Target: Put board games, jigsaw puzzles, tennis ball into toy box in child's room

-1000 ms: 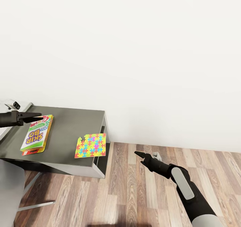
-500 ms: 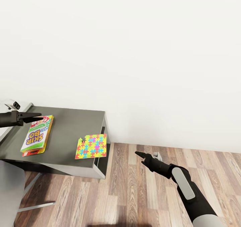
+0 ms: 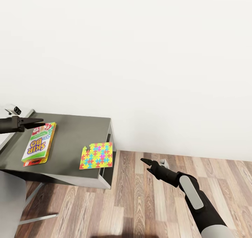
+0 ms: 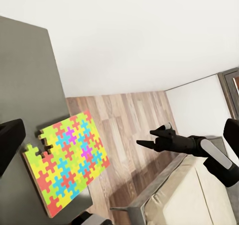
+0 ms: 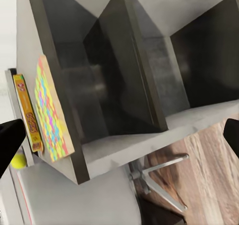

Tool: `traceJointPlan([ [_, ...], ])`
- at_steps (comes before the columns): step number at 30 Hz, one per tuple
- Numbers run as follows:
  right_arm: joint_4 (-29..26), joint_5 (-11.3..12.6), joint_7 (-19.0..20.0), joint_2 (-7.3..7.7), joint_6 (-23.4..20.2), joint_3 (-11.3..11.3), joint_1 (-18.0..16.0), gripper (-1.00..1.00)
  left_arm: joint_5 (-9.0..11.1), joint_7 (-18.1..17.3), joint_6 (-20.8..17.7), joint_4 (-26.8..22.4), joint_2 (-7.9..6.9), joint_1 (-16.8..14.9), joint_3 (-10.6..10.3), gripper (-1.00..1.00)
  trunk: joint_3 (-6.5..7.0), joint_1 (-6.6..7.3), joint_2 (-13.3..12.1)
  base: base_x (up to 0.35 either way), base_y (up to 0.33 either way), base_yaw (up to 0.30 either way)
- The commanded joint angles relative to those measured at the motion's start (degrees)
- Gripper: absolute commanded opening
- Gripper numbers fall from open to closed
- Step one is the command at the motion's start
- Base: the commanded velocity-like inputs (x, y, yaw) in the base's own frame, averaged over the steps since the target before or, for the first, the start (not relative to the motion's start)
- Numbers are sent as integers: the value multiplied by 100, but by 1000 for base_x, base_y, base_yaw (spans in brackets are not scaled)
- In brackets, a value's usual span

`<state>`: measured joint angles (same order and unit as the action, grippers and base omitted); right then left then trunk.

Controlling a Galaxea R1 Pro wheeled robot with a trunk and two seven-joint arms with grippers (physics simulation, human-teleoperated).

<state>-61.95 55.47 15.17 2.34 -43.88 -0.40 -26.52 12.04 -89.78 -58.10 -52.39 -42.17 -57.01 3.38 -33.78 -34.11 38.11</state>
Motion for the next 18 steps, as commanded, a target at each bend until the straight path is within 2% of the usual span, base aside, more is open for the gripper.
traceJointPlan([
  [1,-2,-3,15,3,-15,-4,-3,100,0,-22,-61,0,-2,-3,-4,100,-5,-2,5,69,36,0],
  [13,-2,8,24,4,-15,-33,-3,100,-5,-22,-52,0,-2,-3,-4,100,-5,-2,5,17,38,0],
  [18,5,35,147,4,-17,-47,-3,100,-6,-22,-52,0,-2,-3,-4,100,-5,-2,5,1,33,0],
])
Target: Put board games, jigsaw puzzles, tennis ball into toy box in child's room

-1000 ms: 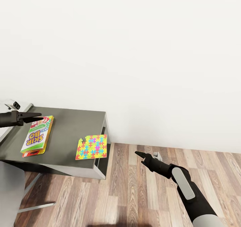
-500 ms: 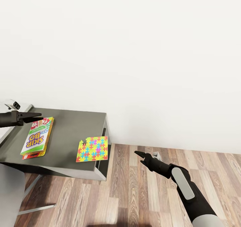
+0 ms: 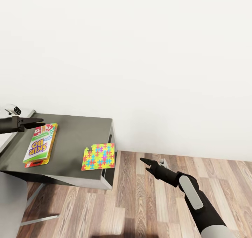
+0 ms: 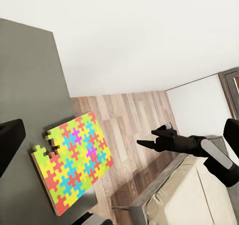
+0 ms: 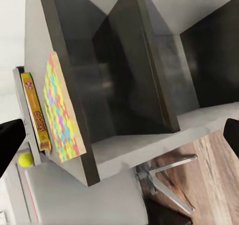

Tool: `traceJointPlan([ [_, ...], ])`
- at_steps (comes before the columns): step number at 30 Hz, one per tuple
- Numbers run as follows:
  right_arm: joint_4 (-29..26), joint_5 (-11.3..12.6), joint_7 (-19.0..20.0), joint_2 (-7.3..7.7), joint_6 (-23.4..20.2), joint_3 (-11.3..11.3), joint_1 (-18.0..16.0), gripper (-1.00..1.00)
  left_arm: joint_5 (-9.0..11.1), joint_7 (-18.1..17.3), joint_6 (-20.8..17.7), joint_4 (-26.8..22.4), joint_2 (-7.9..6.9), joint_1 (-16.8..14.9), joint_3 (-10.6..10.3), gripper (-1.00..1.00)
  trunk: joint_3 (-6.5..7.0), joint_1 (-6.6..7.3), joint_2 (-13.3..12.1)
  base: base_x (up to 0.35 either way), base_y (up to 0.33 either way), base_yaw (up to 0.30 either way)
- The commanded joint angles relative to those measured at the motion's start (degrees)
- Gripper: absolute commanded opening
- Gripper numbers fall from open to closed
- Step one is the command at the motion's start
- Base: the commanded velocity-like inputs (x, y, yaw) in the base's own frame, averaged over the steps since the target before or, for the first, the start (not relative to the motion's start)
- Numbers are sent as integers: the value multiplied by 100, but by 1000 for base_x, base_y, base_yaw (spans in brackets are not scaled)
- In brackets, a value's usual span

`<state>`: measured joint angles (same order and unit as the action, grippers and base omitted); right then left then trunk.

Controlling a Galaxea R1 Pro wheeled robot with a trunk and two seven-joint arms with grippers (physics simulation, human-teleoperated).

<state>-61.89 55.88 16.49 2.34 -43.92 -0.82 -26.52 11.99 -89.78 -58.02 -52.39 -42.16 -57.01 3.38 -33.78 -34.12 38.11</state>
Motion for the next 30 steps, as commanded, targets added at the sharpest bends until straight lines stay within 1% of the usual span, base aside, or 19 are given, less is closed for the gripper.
traceJointPlan([
  [1,13,-6,124,7,-17,-8,-3,100,0,-22,-61,0,-2,-3,-4,100,-6,-1,5,0,11,0],
  [7,76,-34,818,27,-40,-23,-3,100,4,-22,-61,0,-2,-3,-4,100,-6,-1,5,1,3,0],
  [11,80,-57,1060,31,-32,-29,-3,100,2,-22,-54,0,-2,-3,-4,100,-6,-1,5,66,34,0],
  [17,80,-66,1132,25,-15,-31,-3,100,5,-22,-52,0,-2,-3,-4,100,-6,-1,5,82,46,0],
  [30,80,-77,1140,17,-3,-40,-3,100,6,-22,-52,0,-2,-3,-4,100,-6,-1,5,77,43,0],
])
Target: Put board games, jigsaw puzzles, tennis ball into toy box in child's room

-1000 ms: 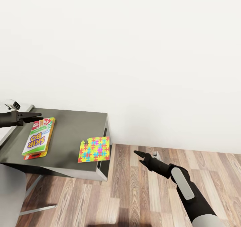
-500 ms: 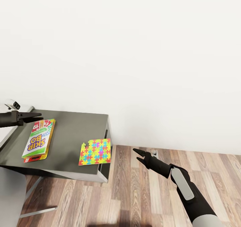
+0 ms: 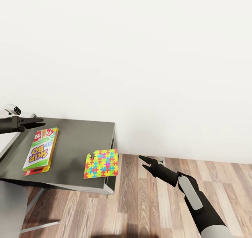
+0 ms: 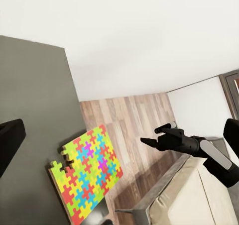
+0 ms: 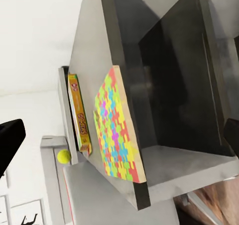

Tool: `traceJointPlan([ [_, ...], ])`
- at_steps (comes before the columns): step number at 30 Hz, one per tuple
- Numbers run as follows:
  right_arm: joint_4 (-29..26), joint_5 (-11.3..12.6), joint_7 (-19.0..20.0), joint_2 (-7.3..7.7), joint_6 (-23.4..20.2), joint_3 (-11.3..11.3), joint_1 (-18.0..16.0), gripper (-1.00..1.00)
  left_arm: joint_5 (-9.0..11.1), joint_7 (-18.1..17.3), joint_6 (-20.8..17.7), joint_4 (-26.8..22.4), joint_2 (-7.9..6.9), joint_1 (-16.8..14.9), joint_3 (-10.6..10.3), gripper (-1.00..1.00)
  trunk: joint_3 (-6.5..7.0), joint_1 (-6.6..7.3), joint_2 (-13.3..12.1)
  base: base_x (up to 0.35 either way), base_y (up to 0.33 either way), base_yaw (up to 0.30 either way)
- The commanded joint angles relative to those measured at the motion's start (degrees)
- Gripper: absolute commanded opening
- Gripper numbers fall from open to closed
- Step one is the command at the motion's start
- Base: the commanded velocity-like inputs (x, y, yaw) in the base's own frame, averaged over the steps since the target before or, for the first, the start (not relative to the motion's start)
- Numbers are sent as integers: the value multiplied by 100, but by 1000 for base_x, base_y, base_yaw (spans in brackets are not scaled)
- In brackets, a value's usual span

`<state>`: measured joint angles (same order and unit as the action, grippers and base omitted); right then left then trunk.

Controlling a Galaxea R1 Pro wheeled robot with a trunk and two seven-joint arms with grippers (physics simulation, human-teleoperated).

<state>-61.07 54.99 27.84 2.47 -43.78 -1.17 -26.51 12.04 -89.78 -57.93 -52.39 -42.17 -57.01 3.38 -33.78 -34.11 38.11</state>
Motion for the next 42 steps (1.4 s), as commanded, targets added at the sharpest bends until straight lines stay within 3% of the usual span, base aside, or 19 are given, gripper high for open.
traceJointPlan([
  [1,-1,12,5,3,-15,-5,-3,100,0,-22,-61,0,-2,-3,-4,100,-5,-2,5,102,68,0],
  [12,-7,3,-10,-26,-8,-10,-3,100,0,-22,-60,0,-2,-3,0,100,-4,-2,5,100,66,10],
  [22,-1,3,-32,-44,-8,-14,-3,100,52,-22,-116,-54,-2,0,23,100,25,-2,5,6,4,174],
  [26,1,3,-38,-47,-8,-15,-3,100,167,-22,-206,-502,14,-35,38,100,28,-2,5,1,0,51],
  [28,0,3,-40,-36,-8,-11,-3,100,323,-22,-207,-958,52,-54,30,100,28,-2,5,0,0,19],
  [30,1,3,-41,-19,-8,-9,-3,100,434,-22,-207,-1352,138,-64,14,100,29,-2,5,0,0,10],
  [32,3,4,-41,-15,-8,-7,-3,100,473,-22,-207,-1588,327,-68,-52,100,29,-2,5,0,0,5],
  [34,6,5,-50,-36,-5,-6,-3,100,484,-22,-207,-1787,637,-72,-294,100,29,-2,5,0,0,2],
  [35,6,5,-51,-41,-4,-6,-3,100,488,-22,-207,-1843,704,-72,-378,100,29,-2,5,0,0,1],
  [37,9,4,-57,-54,3,-6,-3,100,490,-22,-207,-2160,904,-73,-745,100,29,-2,5,0,0,0],
  [42,83,3,-62,-44,8,-2,-3,100,505,-22,-207,-2537,1074,-74,-1100,100,29,-2,5,0,0,0],
])
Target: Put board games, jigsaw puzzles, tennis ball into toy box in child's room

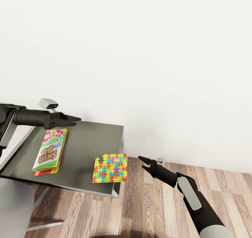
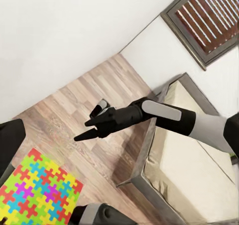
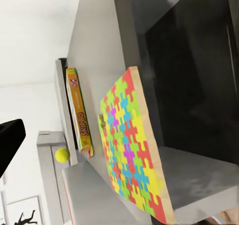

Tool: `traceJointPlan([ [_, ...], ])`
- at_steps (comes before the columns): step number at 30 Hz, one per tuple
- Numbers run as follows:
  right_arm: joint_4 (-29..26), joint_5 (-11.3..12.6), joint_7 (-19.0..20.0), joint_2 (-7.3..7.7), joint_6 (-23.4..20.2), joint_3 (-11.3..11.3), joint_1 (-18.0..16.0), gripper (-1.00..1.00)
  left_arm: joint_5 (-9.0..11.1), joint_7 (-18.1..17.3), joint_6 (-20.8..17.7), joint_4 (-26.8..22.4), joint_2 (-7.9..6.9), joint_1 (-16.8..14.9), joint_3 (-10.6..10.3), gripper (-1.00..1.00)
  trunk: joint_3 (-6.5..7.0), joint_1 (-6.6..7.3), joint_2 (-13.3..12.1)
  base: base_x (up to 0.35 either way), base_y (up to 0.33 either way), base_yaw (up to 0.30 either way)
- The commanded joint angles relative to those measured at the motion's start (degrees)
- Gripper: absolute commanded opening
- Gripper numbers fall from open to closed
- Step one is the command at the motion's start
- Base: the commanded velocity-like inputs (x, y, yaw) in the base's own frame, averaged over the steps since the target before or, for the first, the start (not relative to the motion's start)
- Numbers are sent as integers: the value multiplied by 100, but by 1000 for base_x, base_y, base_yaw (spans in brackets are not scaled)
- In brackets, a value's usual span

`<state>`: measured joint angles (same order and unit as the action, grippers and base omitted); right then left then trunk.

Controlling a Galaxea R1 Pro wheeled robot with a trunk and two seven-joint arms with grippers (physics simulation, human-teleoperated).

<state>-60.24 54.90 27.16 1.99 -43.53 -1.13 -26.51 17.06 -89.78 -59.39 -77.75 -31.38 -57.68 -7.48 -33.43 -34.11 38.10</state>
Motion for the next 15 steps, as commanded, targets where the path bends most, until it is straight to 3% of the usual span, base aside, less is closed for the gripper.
traceJointPlan([
  [1,11,12,4,2,-17,-5,-3,100,5,-22,-61,-22,5,-6,-28,100,-6,-1,6,0,0,0],
  [6,177,-23,1,-11,20,1,-10,100,17,-22,-61,-91,41,23,-86,100,-6,-1,6,0,0,0],
  [10,248,-266,10,-14,163,6,-11,100,16,-22,-61,-105,50,35,-96,100,-6,-1,6,0,0,0],
  [15,270,-379,14,-21,203,9,-18,100,15,-22,-61,-108,47,43,-86,100,1,-1,6,1,0,110],
])
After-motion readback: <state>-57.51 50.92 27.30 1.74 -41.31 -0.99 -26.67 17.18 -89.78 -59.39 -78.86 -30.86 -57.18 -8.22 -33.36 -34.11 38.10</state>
